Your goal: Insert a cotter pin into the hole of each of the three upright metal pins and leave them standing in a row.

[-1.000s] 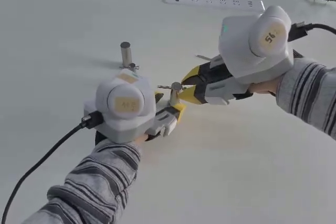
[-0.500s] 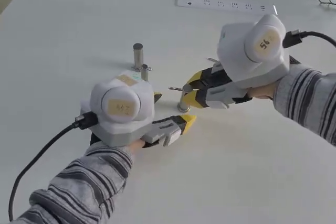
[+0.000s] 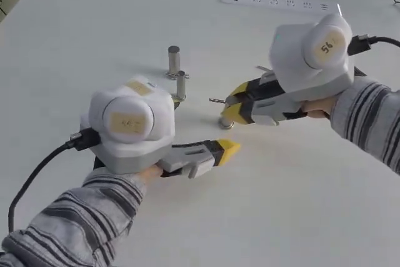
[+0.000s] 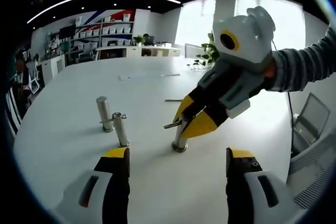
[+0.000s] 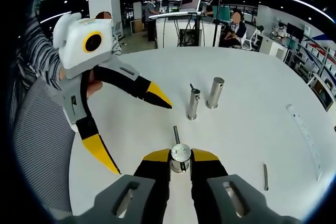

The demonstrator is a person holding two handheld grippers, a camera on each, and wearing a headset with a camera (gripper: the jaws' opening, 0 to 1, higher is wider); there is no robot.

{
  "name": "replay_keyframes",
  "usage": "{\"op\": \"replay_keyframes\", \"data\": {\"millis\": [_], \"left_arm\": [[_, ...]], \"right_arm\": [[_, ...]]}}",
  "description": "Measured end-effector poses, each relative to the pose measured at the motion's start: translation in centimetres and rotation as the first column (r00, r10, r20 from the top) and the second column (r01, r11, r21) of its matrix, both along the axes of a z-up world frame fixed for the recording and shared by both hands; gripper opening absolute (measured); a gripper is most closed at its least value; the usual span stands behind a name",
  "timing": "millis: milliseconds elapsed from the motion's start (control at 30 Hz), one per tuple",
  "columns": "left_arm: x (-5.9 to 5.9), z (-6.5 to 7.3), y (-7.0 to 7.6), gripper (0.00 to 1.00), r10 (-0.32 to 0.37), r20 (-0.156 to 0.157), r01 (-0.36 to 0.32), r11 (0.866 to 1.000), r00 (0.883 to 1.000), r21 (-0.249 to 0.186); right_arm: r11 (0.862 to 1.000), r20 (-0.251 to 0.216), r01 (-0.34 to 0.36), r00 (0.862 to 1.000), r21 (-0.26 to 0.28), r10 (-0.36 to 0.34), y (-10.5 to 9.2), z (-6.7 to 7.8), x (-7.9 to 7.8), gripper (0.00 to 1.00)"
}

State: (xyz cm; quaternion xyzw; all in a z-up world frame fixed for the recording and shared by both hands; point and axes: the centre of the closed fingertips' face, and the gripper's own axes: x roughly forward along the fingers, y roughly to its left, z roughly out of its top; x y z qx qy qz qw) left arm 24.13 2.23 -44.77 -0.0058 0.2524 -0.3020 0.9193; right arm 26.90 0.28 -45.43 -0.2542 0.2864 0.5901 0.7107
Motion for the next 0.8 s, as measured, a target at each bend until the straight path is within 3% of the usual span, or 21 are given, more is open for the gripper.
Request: {"op": "replay_keyframes", "data": {"millis": [400, 800], "left_arm": [[-0.6, 0.7, 1.3, 0.89, -0.011, 0.035, 0.01, 0.999, 0.999, 0.041], [0.0, 1.7, 3.2, 0.98, 0.046, 0.06, -0.048, 0.998, 0.997, 0.033]], "right_arm": [[1.0, 0.017, -0.025, 1.0, -0.013, 0.025, 0.4, 0.5, 0.4, 0.08], [0.998, 0.018, -0.044, 0.999, -0.034, 0.044, 0.4, 0.5, 1.8, 0.08]]}}
